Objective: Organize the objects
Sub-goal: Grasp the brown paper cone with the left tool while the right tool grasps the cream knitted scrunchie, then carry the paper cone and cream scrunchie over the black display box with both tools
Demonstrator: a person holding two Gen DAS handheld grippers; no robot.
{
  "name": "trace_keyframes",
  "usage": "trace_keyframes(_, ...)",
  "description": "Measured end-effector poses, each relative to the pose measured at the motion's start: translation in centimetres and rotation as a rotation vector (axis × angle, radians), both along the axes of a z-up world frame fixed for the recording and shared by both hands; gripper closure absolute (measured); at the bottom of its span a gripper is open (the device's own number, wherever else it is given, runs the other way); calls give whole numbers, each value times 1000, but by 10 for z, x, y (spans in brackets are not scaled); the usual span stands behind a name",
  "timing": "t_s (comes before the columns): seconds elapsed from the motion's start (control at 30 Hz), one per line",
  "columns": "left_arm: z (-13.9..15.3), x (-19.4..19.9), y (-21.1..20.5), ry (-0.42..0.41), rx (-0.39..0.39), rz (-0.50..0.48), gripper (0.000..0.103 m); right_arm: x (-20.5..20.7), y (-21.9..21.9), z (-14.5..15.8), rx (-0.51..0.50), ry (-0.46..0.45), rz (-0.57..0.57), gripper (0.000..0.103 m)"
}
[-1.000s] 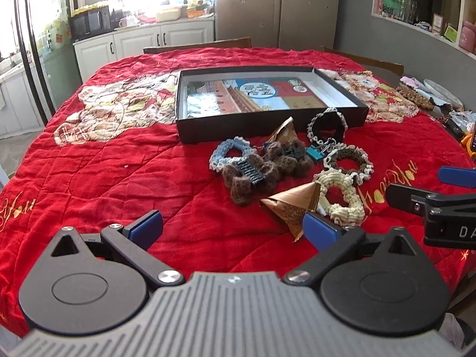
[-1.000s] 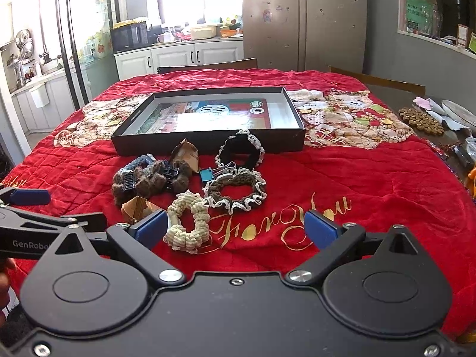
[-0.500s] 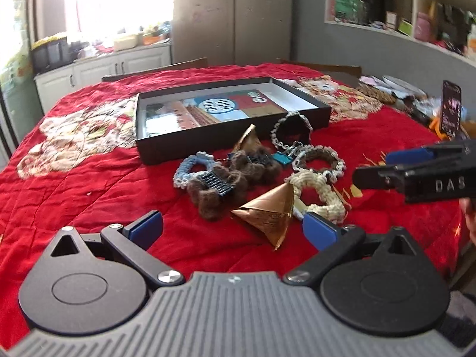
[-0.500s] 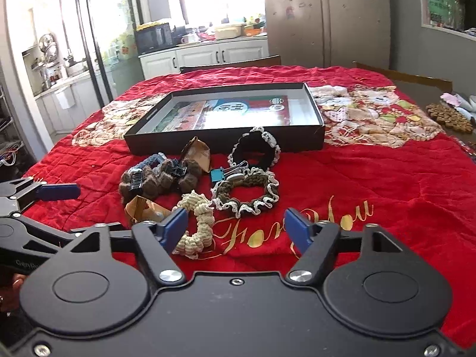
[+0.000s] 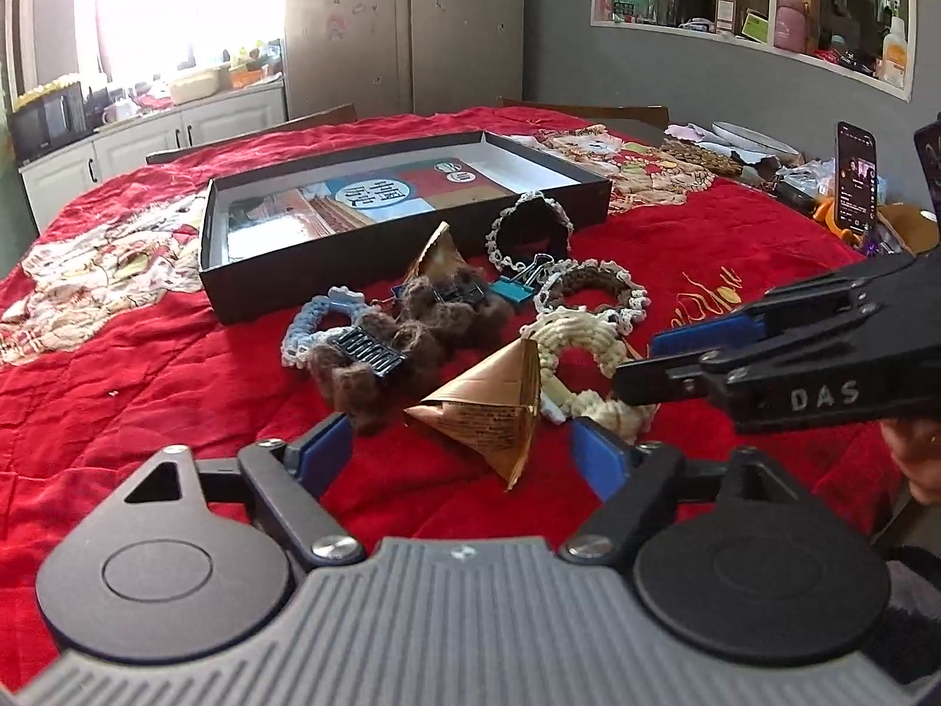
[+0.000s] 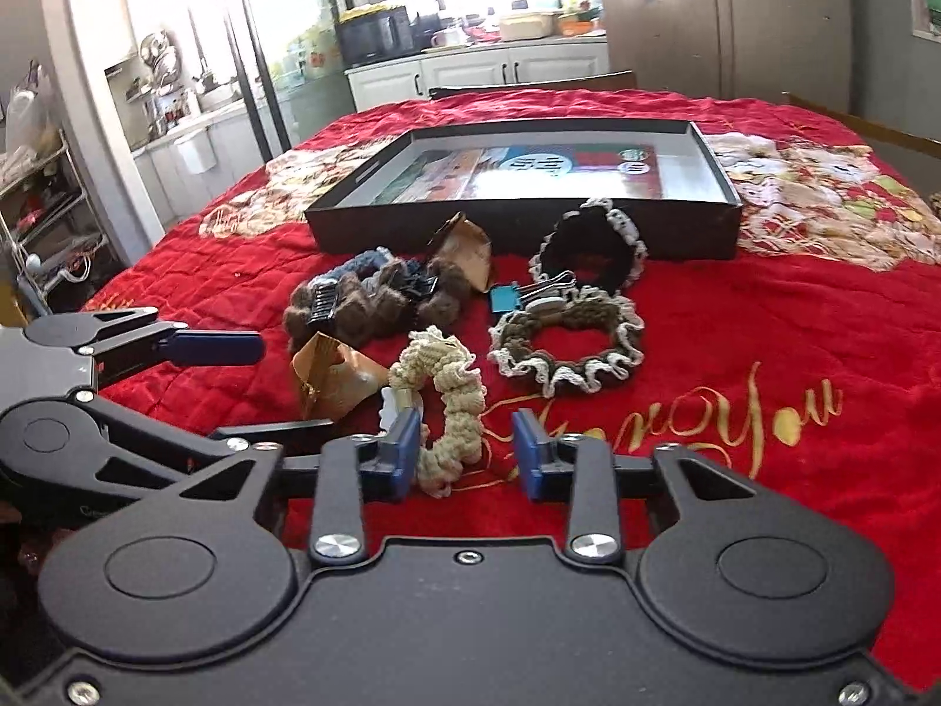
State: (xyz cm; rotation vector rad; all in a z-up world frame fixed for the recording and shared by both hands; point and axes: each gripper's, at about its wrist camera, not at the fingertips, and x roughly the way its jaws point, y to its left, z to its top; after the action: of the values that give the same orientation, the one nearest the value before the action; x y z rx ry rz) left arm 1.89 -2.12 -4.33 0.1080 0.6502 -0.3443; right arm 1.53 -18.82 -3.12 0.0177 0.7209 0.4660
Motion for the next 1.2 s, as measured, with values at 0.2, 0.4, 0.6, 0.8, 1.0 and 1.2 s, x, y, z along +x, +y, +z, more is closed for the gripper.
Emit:
trace_keyframes(0.2, -4, 9, -1, 11, -35, -4, 25, 11, 5, -5, -9, 13, 14, 86)
trace_keyframes(0.4, -8, 18, -5, 24, -52, -5, 35, 14, 3, -7, -12, 13, 18, 90)
trace_keyframes(0.6, -10, 25, -3, 33, -70, 12, 48, 12, -1, -4, -20, 1, 11, 91)
trace_keyframes(0.8, -6, 26, 2, 31, -89, 10, 53, 12, -7, 4, -21, -13, 2, 92)
trace_keyframes(1.0, 11, 24, 2, 2, -91, -8, 53, 22, -16, 25, 9, -46, -5, 92)
trace_keyframes(1.2, 33, 45, 4, -50, -76, 27, 53, 47, -16, 45, -10, -108, -22, 92)
